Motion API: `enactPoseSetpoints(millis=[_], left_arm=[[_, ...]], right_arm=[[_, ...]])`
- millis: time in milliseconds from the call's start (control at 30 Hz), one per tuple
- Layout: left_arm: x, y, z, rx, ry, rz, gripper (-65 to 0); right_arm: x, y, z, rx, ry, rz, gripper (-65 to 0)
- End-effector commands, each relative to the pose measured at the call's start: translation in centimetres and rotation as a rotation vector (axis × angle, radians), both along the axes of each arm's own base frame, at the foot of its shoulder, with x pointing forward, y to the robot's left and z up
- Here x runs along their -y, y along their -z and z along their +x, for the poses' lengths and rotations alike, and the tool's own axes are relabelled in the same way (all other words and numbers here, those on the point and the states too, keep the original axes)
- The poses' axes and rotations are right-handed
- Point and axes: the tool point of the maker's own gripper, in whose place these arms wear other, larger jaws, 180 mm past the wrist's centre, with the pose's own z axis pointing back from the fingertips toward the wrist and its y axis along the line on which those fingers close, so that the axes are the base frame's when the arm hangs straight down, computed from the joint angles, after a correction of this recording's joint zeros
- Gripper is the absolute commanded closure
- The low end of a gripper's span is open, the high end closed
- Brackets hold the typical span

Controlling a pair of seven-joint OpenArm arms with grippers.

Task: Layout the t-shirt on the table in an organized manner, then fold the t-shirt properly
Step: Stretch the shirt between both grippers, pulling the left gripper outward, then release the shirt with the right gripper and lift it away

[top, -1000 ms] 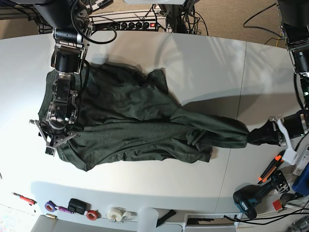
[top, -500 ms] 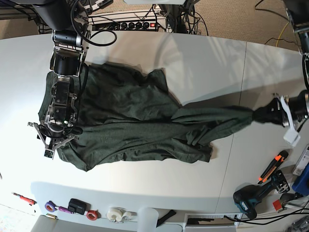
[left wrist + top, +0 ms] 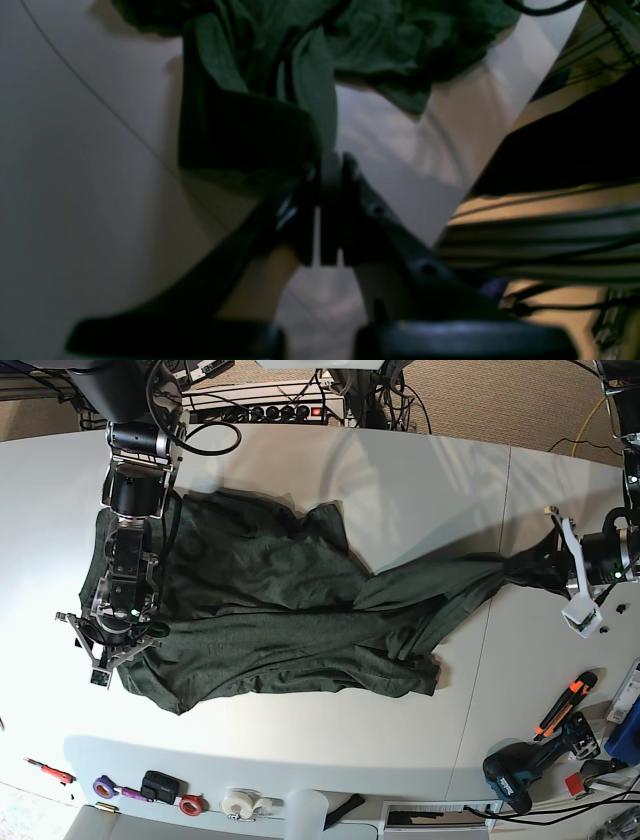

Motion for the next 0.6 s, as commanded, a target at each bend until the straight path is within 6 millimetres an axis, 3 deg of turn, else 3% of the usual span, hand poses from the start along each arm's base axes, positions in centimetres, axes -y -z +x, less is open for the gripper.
enactPoseSetpoints(millis=[0,100,200,233,367,567], left_arm=[[-1.1,-1.0,1.3,0.056,-0.043,0.018,0.0],[-3.2,-0.6,3.3,0.144,-0.138,0.109,0.0],[-4.4,-0.9,4.5,0.211,-0.188,0.16,-23.3],[-4.8,-1.0,5.0,0.221,-0.225,0.164,-26.6],[-6.2,-2.2,6.5,0.252,-0.314,0.189,-27.0],[-6.2,-5.3,8.7,0.347,-0.343,0.152,-26.9]], right_arm=[[1.1,-2.9,1.1,0.068,0.001,-0.049,-20.4],[1.2,-2.7,1.3,0.047,-0.039,-0.031,-20.4],[1.5,-2.8,1.4,0.04,-0.065,-0.022,-20.4],[1.7,-3.1,1.4,0.042,-0.068,-0.026,-20.4],[2.8,-5.1,1.5,0.088,-0.067,-0.037,-20.4],[3.8,-9.8,1.5,0.165,-0.055,-0.053,-20.4]])
